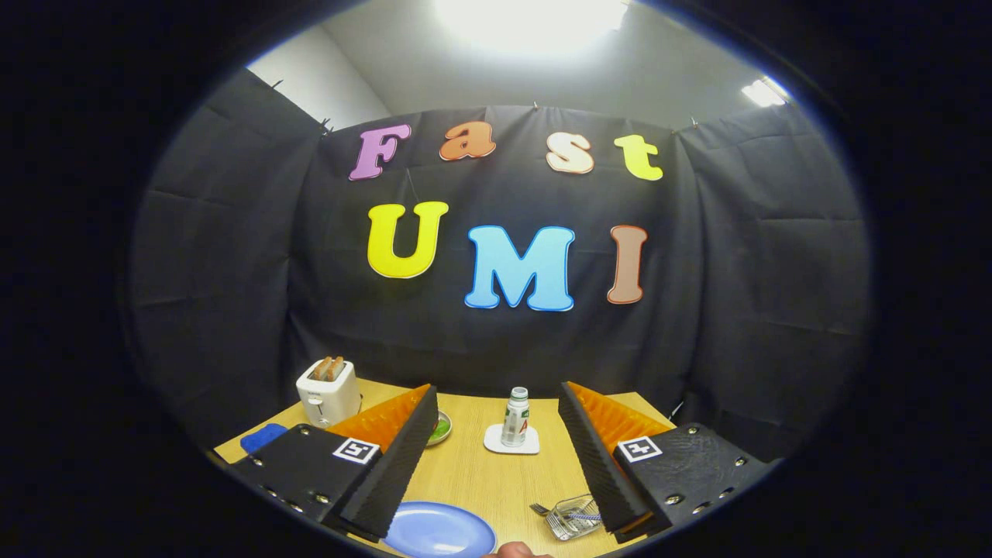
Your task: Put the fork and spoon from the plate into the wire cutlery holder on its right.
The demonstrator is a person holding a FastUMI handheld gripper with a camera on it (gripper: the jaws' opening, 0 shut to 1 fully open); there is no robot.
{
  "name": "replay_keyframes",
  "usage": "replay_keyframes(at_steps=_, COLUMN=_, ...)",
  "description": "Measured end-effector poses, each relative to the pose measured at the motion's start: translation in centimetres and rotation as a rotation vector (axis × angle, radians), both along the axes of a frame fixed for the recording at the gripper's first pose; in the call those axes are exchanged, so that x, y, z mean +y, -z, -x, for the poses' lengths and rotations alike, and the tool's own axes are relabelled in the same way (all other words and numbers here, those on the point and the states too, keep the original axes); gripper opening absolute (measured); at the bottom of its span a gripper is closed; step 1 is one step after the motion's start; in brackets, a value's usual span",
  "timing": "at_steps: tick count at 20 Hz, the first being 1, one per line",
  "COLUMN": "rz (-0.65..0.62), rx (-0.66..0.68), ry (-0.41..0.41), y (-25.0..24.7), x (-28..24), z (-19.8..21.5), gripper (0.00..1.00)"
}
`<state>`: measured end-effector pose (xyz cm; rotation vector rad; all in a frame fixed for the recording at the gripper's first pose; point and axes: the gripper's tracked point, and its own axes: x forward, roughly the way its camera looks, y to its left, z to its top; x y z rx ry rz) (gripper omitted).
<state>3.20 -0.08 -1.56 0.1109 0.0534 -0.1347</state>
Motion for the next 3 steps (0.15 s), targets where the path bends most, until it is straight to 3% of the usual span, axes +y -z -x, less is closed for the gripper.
replay_keyframes(at_steps=3, rz=-0.023, rx=-0.027, ry=0.028, y=-0.36, x=0.19, z=-0.18, gripper=0.96)
